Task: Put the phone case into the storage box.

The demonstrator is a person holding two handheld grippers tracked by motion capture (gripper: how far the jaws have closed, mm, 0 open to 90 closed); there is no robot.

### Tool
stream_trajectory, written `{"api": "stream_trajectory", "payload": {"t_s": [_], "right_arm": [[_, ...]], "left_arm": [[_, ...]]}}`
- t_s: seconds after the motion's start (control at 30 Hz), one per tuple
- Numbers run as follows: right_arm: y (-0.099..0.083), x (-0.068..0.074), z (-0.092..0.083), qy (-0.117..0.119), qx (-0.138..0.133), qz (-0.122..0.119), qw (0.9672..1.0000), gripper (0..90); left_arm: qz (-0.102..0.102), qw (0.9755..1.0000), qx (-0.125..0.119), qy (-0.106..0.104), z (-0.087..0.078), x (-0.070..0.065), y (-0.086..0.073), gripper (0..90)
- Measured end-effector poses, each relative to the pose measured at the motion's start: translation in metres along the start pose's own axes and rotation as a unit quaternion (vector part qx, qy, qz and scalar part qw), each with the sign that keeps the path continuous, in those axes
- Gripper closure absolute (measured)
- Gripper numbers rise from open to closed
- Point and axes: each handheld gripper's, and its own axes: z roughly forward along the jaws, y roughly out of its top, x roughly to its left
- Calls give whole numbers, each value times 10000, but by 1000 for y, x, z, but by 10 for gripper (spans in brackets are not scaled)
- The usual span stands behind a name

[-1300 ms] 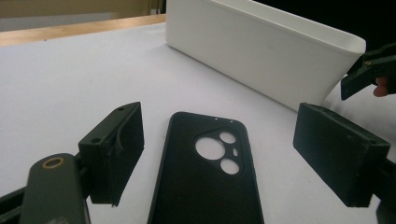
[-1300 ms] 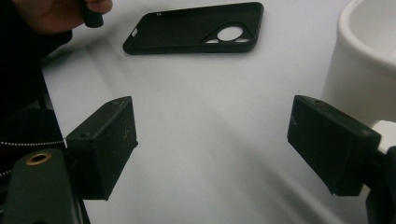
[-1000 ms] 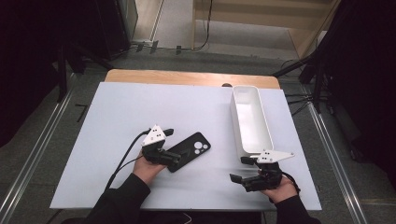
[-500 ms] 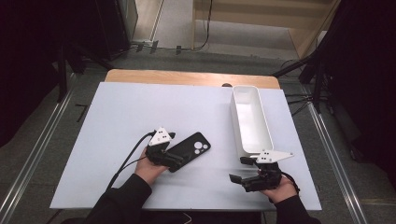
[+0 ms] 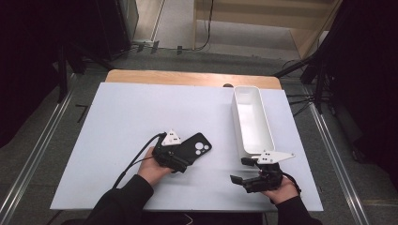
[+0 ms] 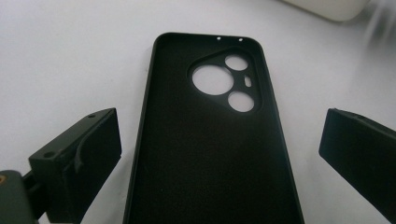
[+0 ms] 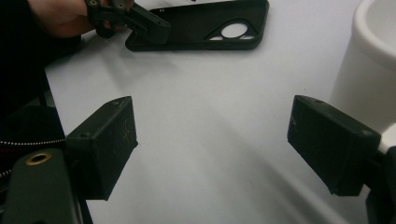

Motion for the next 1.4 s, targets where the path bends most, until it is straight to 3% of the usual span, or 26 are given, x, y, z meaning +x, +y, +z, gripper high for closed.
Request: {"api": "stream_trajectory", "payload": {"t_s": [0.13,0.3,0.57,0.8,1.4], "right_arm": [[0,1,0,15,22,30,10000,143],[0,0,0,6,6,5,10000,143],[0,1,0,14,32,43,10000,143],[0,1,0,22,33,42,10000,143],[0,2,0,28,16,-36,10000,143]], "left_arm": [[52,9995,267,146,5,-2,2,0],[50,9988,425,224,9,-2,3,60],[266,9972,528,449,12,-8,3,70],[297,9973,497,462,10,-8,3,121],[292,9977,410,453,9,-9,3,141]]}}
